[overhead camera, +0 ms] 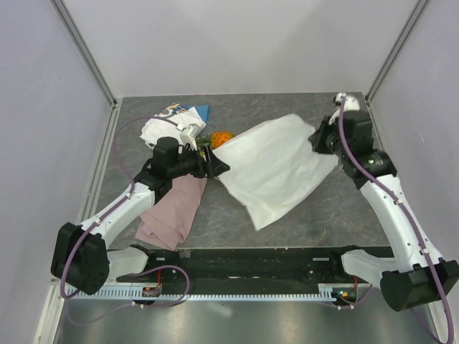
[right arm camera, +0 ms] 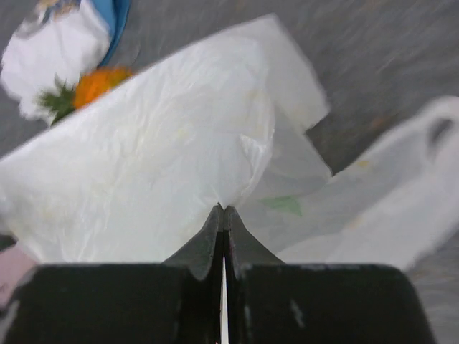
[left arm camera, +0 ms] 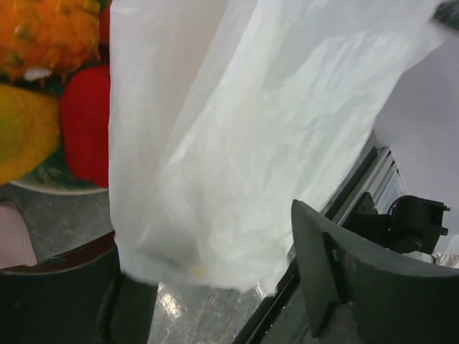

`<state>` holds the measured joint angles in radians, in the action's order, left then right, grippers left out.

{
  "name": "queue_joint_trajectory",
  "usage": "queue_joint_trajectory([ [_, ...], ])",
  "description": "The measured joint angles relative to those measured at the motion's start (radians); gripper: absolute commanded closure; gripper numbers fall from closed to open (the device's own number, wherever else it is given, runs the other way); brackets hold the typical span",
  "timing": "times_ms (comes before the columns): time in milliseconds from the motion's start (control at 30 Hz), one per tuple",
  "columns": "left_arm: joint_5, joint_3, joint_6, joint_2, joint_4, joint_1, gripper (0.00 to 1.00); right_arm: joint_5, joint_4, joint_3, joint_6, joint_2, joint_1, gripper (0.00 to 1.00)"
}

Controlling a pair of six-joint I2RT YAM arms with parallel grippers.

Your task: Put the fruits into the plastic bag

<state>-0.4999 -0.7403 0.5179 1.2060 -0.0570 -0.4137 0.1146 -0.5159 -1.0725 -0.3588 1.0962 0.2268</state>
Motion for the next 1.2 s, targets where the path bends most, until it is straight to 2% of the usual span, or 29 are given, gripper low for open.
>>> queue_joint_trajectory([
  [100, 0.014, -0.057, -0.002, 0.006, 0.004, -0.003, 0.05, -0.178, -0.065, -0.222, 0.058, 0.044, -0.012, 1.0],
  [233, 0.082, -0.117, -0.011, -0.026, 0.011, -0.003, 0.05, -0.413, -0.134, -0.46, 0.127, 0.129, -0.017, 1.0],
  [400, 0.11, -0.152, -0.024, -0.094, 0.007, -0.003, 0.05, -0.557, -0.168, -0.566, 0.188, 0.159, -0.018, 1.0],
  [533, 0.095, -0.15, -0.019, -0.097, -0.007, -0.003, 0.05, -0.576, -0.142, -0.523, 0.209, 0.138, 0.027, 1.0],
  [767, 0.004, -0.084, 0.031, -0.071, -0.089, -0.003, 0.05, -0.639, -0.052, -0.283, 0.224, 0.183, 0.366, 1.0],
  [967, -0.04, -0.015, 0.068, -0.069, -0.134, -0.003, 0.04, -0.662, 0.003, -0.124, 0.189, 0.27, 0.582, 1.0],
  [1200, -0.122, 0.056, 0.126, -0.06, -0.257, -0.005, 0.04, -0.62, 0.113, 0.009, 0.104, 0.263, 0.695, 1.0],
])
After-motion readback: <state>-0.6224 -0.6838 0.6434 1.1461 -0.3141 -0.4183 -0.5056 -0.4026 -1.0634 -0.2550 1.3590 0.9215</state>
